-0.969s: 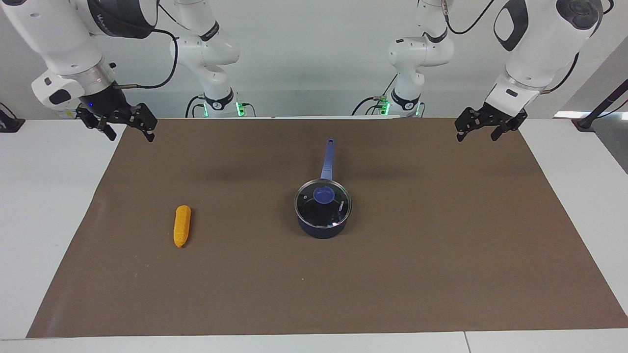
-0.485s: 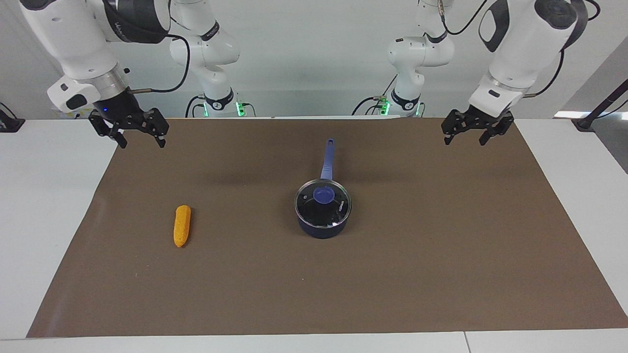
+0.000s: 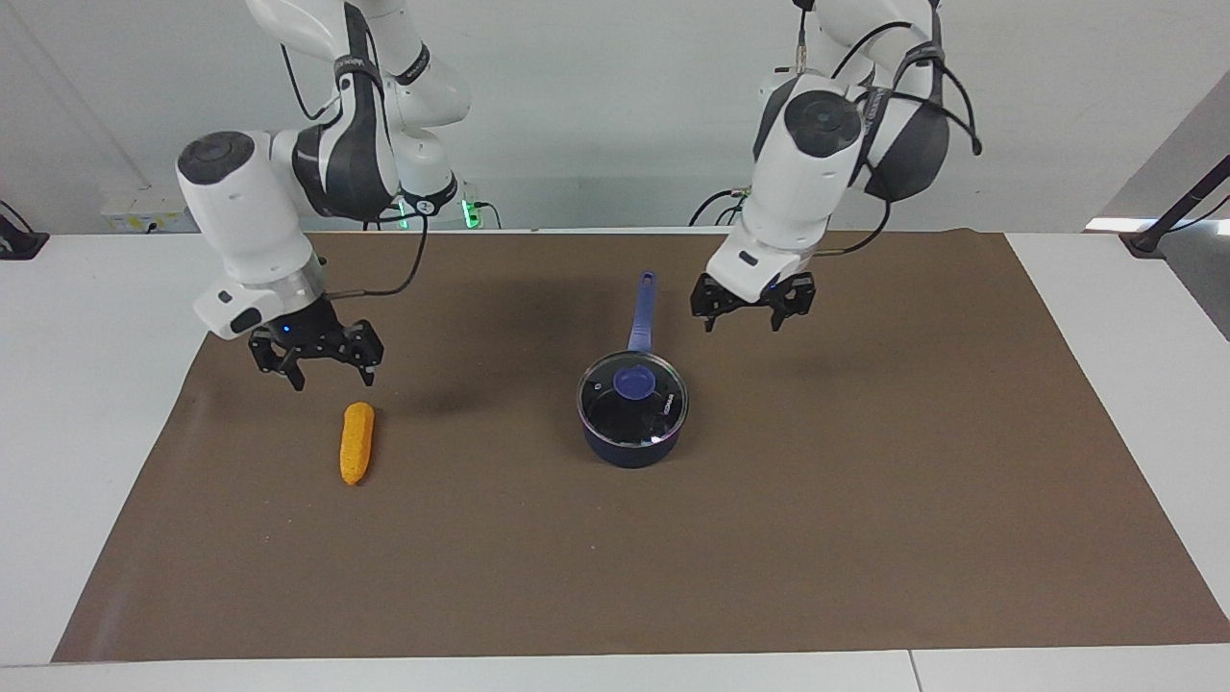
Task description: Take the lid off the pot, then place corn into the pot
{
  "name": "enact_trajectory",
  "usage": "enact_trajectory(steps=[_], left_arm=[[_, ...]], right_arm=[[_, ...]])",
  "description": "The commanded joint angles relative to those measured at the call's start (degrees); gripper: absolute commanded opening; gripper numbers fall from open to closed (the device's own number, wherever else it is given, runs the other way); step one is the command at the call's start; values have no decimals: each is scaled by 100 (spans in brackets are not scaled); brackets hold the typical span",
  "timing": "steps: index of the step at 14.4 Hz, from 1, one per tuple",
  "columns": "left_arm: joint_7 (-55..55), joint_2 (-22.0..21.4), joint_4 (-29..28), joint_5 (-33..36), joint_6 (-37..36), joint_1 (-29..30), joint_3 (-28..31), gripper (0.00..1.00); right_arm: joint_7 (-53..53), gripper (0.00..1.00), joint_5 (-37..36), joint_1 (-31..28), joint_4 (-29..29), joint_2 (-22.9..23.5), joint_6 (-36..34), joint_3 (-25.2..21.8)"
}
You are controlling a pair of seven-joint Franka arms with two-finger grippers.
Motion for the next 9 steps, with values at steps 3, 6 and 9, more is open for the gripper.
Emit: enact_trajectory(steps=[3, 6, 9], left_arm=[[-966, 787, 554, -10, 514, -581, 90, 100], [-1056, 1087, 624, 34, 717, -783, 99, 100], [-1073, 1105, 589, -1, 831, -801, 99, 100]], right_arm=[[-386, 100, 81, -97, -594, 283, 673, 6], [-430, 100, 116, -106, -611, 582, 795, 6], [-492, 100, 222, -150, -611, 784, 919, -2]])
